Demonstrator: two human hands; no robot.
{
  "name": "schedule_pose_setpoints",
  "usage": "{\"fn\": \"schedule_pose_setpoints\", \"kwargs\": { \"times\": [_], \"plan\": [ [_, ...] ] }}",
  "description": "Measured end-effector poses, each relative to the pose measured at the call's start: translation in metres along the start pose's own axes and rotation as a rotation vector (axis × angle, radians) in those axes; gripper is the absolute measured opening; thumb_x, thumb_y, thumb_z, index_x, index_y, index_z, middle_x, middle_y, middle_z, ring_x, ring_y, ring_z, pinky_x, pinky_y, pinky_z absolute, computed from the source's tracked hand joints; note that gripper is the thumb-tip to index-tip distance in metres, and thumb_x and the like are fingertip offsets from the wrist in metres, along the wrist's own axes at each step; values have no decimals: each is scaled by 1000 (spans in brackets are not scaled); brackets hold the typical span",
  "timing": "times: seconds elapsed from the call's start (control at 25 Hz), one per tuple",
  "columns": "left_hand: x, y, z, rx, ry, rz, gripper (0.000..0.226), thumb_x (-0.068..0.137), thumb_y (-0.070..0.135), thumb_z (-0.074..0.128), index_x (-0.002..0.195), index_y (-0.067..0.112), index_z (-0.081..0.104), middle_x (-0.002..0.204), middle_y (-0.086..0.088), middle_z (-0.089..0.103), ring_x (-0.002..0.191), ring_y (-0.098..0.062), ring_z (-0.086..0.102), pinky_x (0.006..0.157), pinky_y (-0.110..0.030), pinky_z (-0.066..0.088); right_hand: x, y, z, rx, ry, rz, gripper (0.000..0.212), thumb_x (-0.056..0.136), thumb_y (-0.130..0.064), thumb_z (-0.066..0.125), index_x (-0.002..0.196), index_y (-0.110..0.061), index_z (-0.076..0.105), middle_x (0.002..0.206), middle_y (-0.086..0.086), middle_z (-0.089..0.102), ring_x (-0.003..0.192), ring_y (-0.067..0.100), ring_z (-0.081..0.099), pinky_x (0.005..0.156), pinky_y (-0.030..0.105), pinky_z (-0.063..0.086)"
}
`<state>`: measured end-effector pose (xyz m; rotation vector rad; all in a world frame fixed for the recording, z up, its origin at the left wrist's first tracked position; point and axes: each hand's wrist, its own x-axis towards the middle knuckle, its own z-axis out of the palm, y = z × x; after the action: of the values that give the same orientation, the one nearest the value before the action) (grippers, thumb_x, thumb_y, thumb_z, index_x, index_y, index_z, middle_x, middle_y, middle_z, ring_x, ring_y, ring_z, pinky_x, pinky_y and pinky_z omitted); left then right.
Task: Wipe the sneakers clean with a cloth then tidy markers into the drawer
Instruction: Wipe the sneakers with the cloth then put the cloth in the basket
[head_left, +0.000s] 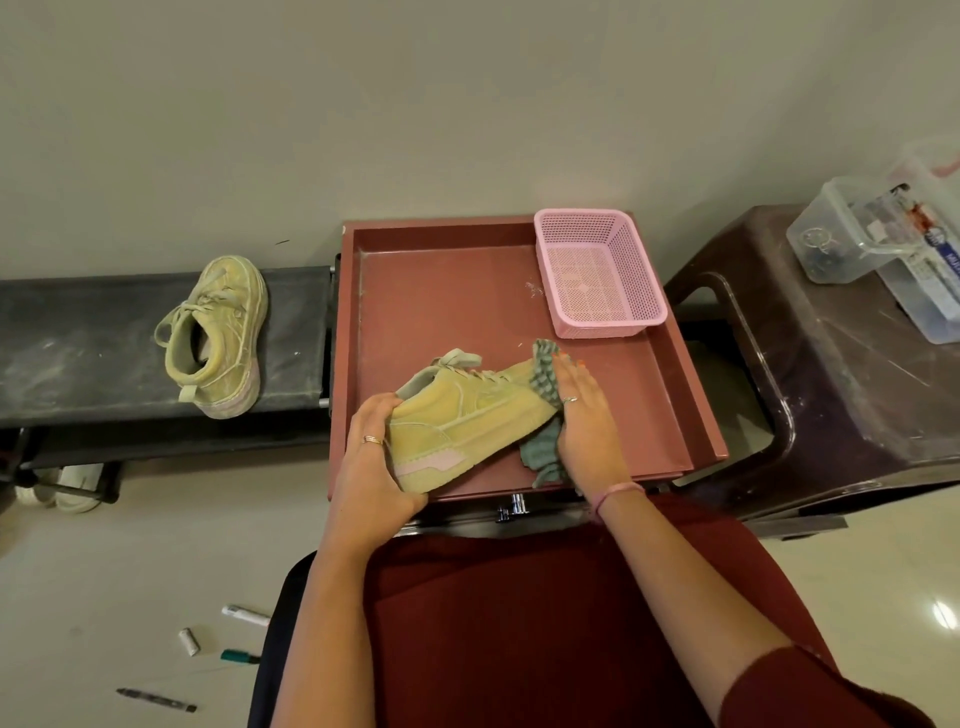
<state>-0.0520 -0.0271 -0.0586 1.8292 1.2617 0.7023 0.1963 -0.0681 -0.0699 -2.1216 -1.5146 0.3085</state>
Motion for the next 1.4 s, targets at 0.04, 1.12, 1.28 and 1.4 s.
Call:
{"fn": "schedule_pose_setpoints", "kwargs": {
  "times": [0.04,1.12,1.28,1.4],
  "plan": [
    [0,0,0,-6,-1,1,98,50,0,79,135,26,37,137,10,35,127,-12,41,100,-35,46,7,3,0,30,-16,39,84,75,27,38,147,-16,30,152,1,31,143,18,20,117,36,21],
    [24,54,38,-795,619,-443,85,84,-17,50,152,20,16,157,-2,21,138,-6,30,113,-30,35,0,-17,14,-145,171,-278,49,73,-30,66,116,-9,55,106,2,66,92,19,45,70,42,47],
    [11,70,57,-1181,285,-562,84,85,23,65,152,22,16,149,-6,41,132,-15,44,110,-30,35,-2,-44,4,-79,353,-230,46,75,-31,67,115,-10,57,103,0,66,89,19,46,72,38,42],
    [17,67,68,-1325,78,-421,84,80,36,69,150,27,23,135,-7,58,126,-21,55,109,-39,41,-10,-71,-9,-97,359,-300,46,77,-31,73,115,-9,60,110,0,66,91,18,49,72,35,40]
  ]
}}
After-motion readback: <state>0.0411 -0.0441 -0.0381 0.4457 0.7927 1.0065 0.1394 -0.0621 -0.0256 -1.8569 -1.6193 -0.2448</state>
